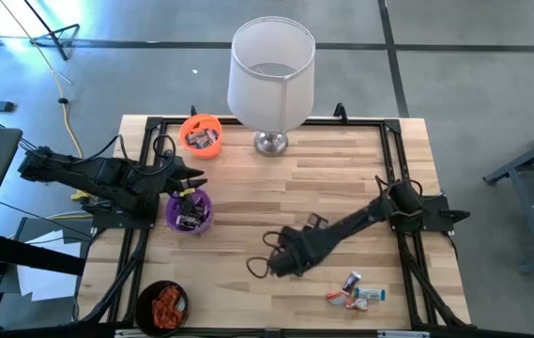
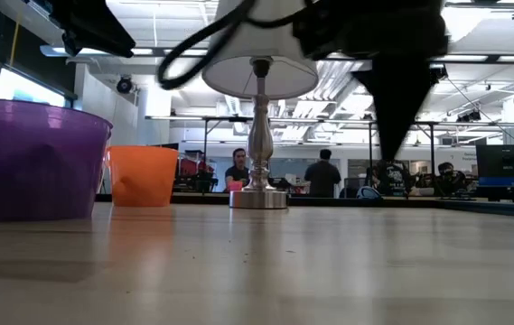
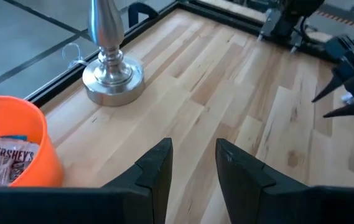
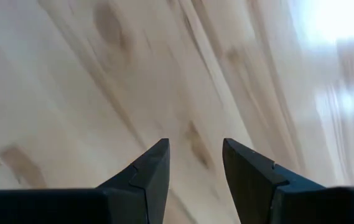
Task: Sort candy
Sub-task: Put the brown chocolate into the purple bucket
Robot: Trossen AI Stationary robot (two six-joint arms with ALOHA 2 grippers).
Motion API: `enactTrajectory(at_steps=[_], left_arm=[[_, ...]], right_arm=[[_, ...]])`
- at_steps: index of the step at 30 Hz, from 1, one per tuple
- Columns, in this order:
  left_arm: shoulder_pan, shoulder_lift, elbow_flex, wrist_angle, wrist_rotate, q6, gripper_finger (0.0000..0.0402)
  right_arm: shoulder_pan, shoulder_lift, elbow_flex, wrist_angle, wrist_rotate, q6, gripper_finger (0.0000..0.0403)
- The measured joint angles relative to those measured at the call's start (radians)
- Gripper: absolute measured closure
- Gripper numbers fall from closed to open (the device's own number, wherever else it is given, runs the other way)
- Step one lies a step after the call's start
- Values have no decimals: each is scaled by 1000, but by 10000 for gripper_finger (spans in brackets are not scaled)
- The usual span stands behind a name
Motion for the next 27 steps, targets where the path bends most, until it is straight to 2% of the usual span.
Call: enactTrajectory(at_steps=[6,11,15,21,27], left_arm=[[0,0,0,70,-13,1,292],[0,18,0,161,-41,1,292],[0,49,0,223,-41,0,292],[0,108,0,277,-39,-8,292],[10,123,0,294,-41,38,292]], right_arm=[[96,0,0,-135,4,171,261],[163,-6,0,-246,-10,236,261],[207,-52,-48,-248,-20,277,261],[261,-146,-228,-87,-34,488,261],[305,-229,-351,99,-77,874,261]])
